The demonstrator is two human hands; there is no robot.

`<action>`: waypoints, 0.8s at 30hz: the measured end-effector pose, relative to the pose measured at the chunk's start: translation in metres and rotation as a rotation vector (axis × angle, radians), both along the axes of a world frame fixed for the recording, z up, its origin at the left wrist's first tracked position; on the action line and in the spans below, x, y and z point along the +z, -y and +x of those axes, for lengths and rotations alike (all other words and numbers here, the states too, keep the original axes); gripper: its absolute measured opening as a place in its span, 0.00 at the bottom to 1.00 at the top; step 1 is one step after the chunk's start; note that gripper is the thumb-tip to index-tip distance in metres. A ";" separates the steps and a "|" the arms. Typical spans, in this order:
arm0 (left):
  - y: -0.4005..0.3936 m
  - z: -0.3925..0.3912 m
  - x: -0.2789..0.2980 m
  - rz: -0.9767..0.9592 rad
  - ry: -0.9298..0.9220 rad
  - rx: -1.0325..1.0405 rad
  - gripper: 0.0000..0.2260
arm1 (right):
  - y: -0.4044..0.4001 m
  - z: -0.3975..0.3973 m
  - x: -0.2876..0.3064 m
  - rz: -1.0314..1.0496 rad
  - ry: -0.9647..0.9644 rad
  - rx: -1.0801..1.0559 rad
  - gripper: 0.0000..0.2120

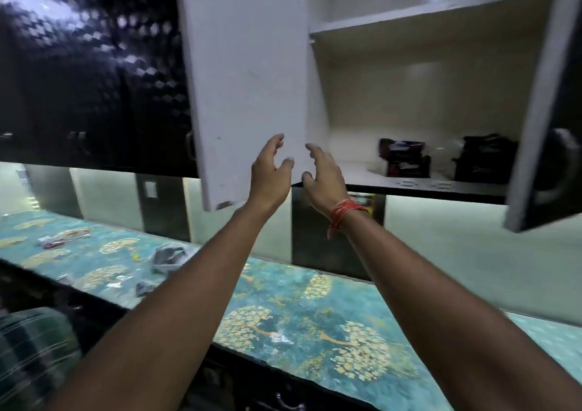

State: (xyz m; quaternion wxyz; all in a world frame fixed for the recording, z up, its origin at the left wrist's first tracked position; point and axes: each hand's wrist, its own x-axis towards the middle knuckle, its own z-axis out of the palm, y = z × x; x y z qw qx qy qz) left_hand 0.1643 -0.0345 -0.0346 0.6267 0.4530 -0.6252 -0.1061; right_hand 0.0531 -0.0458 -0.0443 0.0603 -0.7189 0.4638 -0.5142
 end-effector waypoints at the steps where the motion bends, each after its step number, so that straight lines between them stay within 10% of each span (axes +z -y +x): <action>1: 0.001 -0.021 0.002 0.057 -0.083 -0.106 0.20 | -0.003 -0.020 0.003 0.016 0.021 -0.046 0.27; 16: 0.024 -0.178 0.007 0.102 -0.076 -0.481 0.19 | -0.022 -0.192 0.017 0.240 0.283 -0.437 0.36; 24: 0.030 -0.185 0.011 0.097 -0.056 -0.501 0.20 | -0.026 -0.201 0.014 0.004 0.373 -0.681 0.33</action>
